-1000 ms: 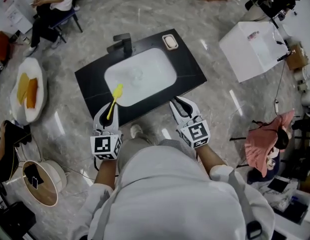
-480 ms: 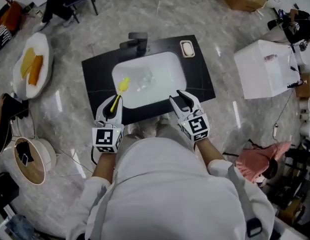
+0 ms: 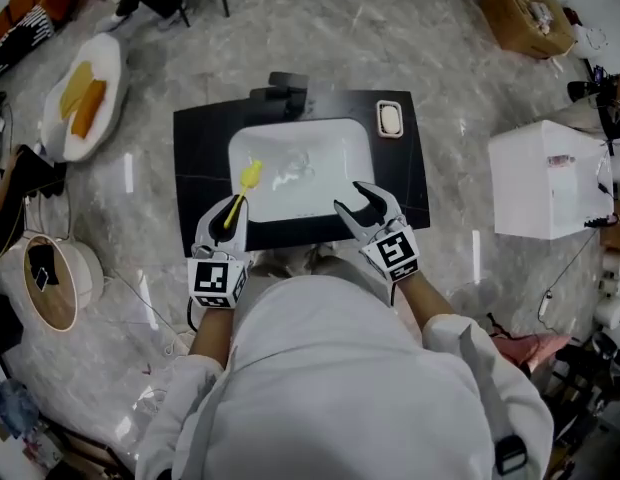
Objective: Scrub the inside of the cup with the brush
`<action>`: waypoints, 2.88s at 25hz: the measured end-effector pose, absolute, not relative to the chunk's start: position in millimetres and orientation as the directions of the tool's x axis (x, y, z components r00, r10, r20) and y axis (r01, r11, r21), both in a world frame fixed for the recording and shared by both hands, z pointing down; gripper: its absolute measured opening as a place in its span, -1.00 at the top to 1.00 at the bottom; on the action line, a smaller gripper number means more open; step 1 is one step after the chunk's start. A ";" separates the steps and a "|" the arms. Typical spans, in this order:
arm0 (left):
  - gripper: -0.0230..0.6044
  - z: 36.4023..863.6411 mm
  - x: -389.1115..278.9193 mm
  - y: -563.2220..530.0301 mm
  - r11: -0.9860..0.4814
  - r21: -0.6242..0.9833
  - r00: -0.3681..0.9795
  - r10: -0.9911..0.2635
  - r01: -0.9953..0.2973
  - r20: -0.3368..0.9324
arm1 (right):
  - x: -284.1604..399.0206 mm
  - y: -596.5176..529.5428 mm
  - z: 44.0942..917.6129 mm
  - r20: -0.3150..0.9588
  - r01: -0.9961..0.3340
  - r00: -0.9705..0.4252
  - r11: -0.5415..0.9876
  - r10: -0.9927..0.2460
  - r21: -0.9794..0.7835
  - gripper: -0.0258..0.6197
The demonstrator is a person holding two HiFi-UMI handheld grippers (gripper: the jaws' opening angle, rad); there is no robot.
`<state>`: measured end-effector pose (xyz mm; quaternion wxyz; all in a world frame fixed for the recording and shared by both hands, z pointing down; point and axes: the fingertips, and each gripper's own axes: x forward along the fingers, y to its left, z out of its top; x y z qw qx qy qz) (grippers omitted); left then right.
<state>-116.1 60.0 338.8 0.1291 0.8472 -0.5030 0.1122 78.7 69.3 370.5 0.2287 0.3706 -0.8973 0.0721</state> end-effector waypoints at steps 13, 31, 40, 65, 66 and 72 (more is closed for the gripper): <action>0.81 346.3 -115.9 57.8 -0.442 0.101 0.449 -0.833 -0.891 0.323 | 83.8 62.4 394.8 0.507 -0.621 -0.653 0.781 -0.563 0.066 -0.03; 0.81 350.6 -127.6 63.4 -0.382 0.082 0.384 -0.843 -0.920 0.376 | 79.2 12.1 540.3 0.713 -0.437 -0.603 0.896 -0.359 0.082 0.09; 0.81 361.1 -135.4 63.2 -0.346 0.072 0.343 -0.839 -0.936 0.422 | 65.7 -10.7 623.4 0.798 -0.374 -0.550 0.927 -0.246 0.028 0.14; 0.80 402.1 -141.3 75.6 -0.300 0.054 0.278 -0.783 -0.952 0.557 | 50.8 -37.9 753.6 0.874 -0.266 -0.473 0.964 -0.110 -0.023 0.45; 0.80 402.8 -141.0 76.1 -0.299 0.056 0.278 -0.780 -0.953 0.560 | 49.8 -37.8 755.6 0.874 -0.265 -0.472 0.964 -0.112 -0.020 0.48; 0.80 408.9 -140.8 76.8 -0.308 0.055 0.283 -0.770 -0.950 0.572 | 45.8 -38.5 761.1 0.872 -0.254 -0.474 0.967 -0.121 -0.004 0.65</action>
